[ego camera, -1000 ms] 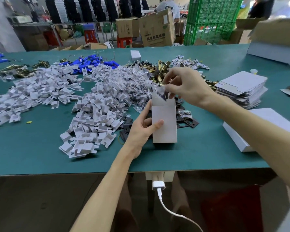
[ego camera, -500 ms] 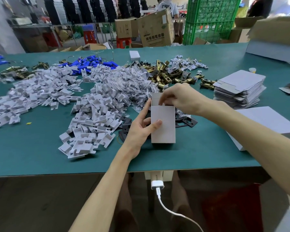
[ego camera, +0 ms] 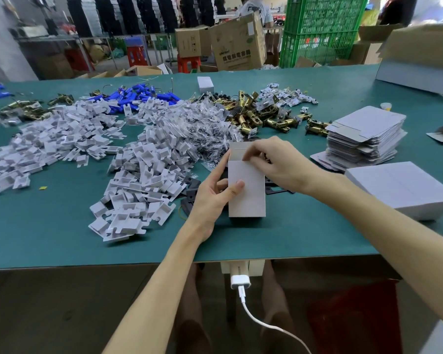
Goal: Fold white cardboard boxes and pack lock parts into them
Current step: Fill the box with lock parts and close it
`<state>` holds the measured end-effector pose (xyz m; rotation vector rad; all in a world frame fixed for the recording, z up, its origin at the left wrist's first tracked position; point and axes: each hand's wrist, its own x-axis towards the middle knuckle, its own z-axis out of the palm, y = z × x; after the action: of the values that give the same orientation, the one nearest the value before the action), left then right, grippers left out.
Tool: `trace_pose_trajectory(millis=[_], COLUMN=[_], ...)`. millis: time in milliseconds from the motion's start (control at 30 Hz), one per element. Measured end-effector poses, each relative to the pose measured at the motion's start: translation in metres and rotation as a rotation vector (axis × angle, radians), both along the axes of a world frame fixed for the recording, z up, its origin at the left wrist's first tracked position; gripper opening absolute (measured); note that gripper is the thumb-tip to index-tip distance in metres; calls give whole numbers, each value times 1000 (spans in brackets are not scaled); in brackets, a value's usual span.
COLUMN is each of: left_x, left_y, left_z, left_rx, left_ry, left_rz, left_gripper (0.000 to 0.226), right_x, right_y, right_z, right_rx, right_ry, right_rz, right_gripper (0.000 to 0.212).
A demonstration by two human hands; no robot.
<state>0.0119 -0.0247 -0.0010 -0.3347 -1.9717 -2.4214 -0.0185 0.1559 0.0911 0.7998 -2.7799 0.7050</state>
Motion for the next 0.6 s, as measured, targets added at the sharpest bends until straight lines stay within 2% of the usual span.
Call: trace_pose_trajectory(millis=[100,167,233,367,500,600], left_x=[1,1,1,2,3,3], left_y=[0,0,0,0,-1,-2], left_z=[1,1,2,2,2,1], left_rx=[21,39,51,62,64,16], left_ry=[-6,-14,-18,-37,-91,-97], left_rz=[17,22,30,50,55,43], left_gripper=[69,66,63,52,45,41], right_x=[4,10,16,23,27,29], right_y=[3,2,0,-5,-6,-6], right_z=[-16,-27,-37,-53,-59,-66], right_rx=[-236,-457,-614,-818,-971,-1013], right_ry=[41,-17,-112,-298,-324,-324], right_rz=[-42,-85,-126,-103,-111,-116], right_gripper=[26,42,49,40,33,27])
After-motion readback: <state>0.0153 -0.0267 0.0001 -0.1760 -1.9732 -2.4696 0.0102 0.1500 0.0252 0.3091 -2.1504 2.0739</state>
